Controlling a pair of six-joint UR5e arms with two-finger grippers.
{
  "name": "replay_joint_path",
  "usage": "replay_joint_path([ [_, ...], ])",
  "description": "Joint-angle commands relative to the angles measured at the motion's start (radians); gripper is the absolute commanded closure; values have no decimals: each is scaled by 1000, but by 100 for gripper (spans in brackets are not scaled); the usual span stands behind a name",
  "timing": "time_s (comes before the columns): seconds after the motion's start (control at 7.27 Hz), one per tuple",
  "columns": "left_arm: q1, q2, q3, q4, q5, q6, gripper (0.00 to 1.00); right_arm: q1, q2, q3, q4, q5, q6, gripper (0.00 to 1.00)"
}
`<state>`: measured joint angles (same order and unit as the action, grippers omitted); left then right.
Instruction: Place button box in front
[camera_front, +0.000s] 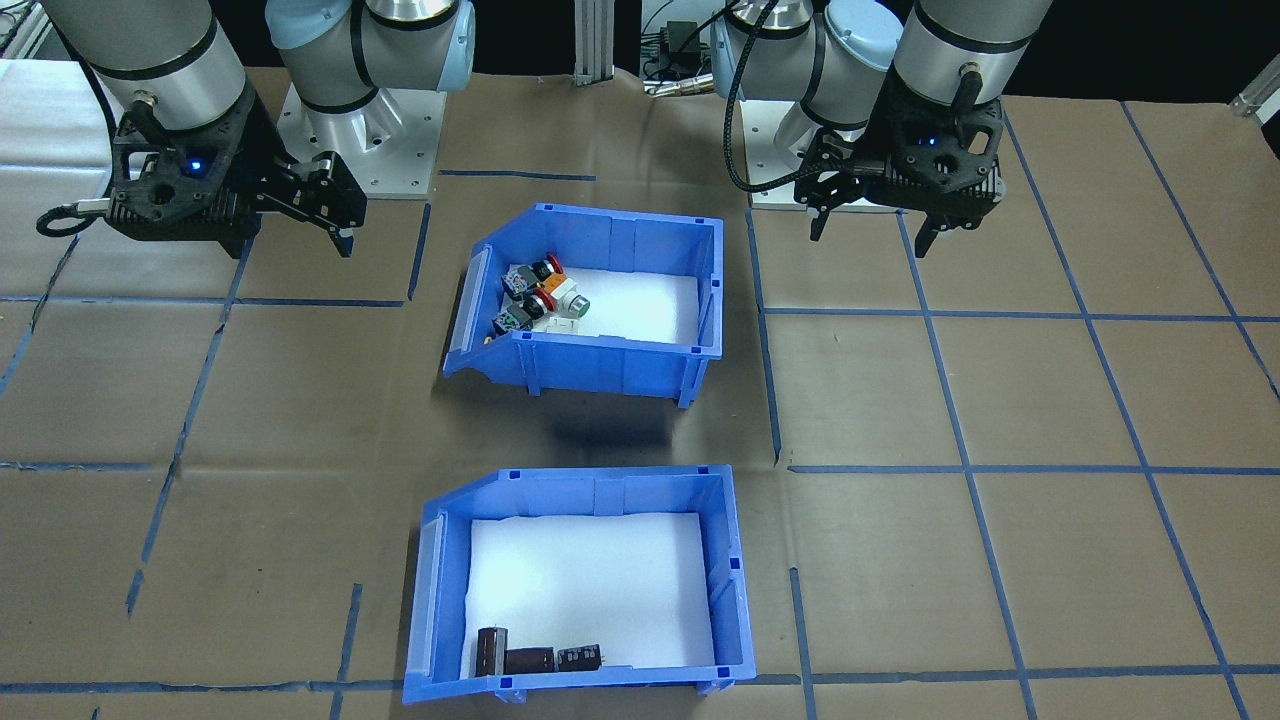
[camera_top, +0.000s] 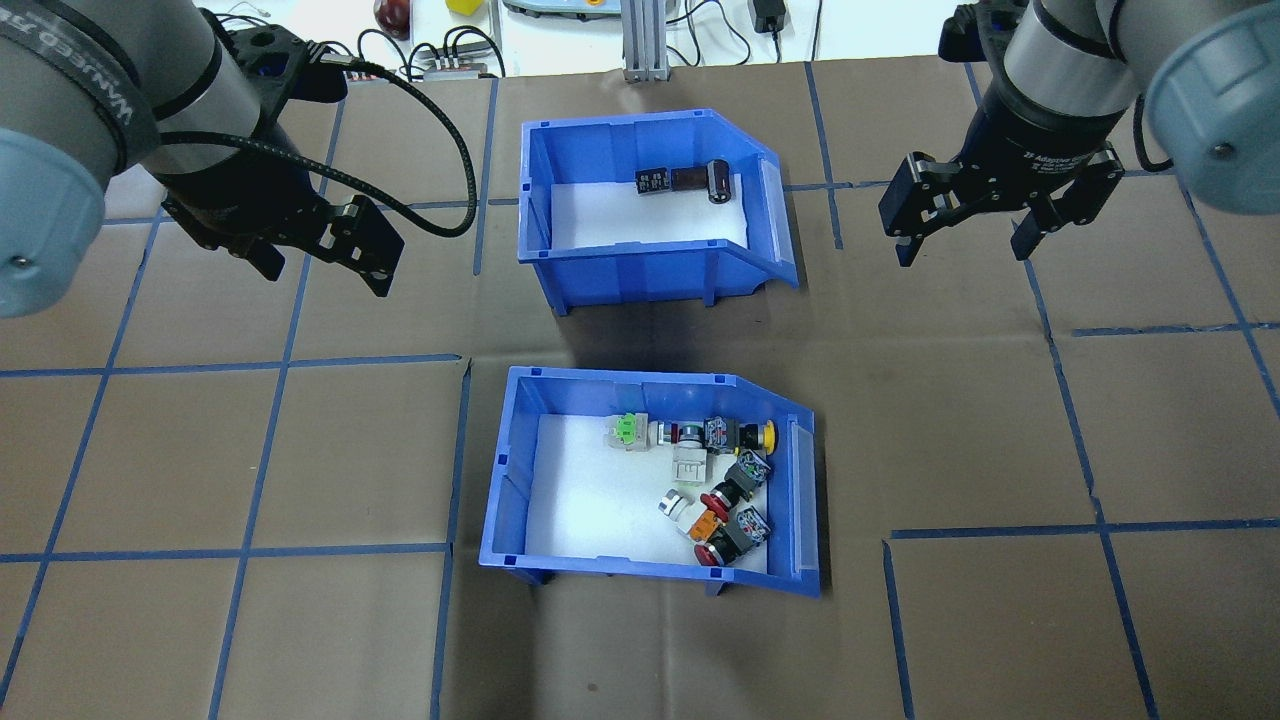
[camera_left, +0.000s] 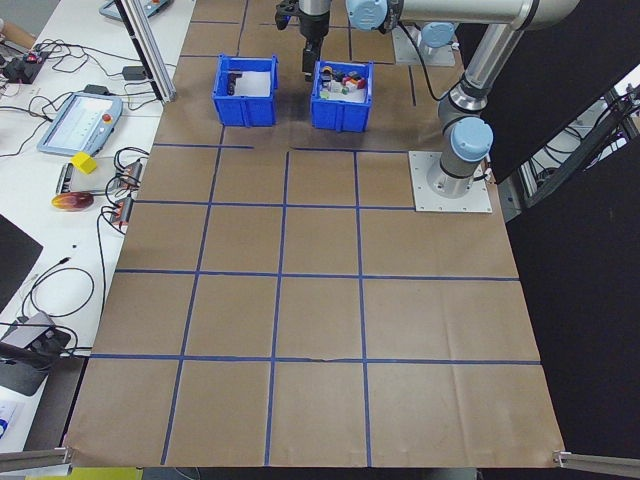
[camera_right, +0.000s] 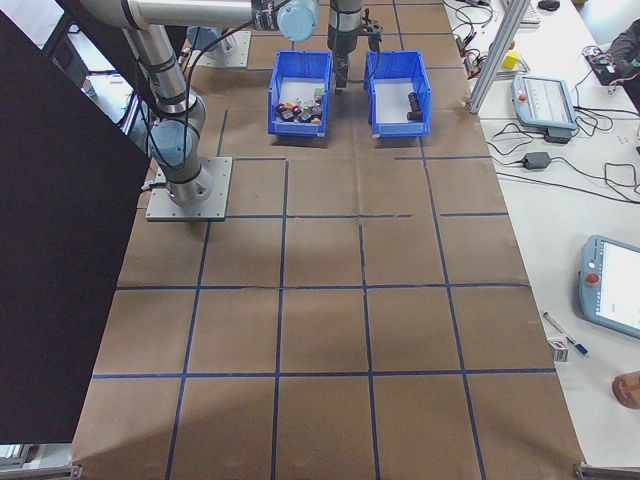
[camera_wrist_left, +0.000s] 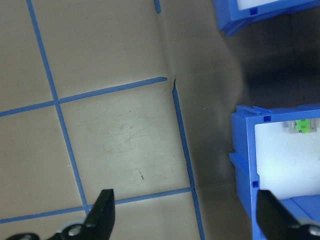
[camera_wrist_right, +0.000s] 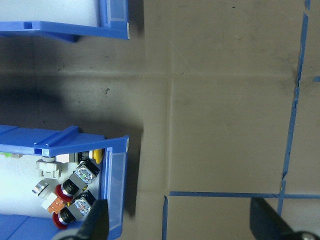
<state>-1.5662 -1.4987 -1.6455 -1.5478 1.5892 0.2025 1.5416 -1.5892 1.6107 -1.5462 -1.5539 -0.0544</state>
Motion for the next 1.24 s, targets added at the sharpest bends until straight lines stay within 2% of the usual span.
replay_joint_path([
  [0.0, 0, -1, -7, 0, 0, 0, 1, 0, 0, 0, -2, 0, -1, 0],
  [0.83, 0, 0, -11, 0, -6, -2, 1, 2, 11, -6, -5, 2, -2, 0],
  [1.1, 0, -2, -11, 0, -8, -5, 1, 8, 81, -47, -23, 15, -11, 0],
])
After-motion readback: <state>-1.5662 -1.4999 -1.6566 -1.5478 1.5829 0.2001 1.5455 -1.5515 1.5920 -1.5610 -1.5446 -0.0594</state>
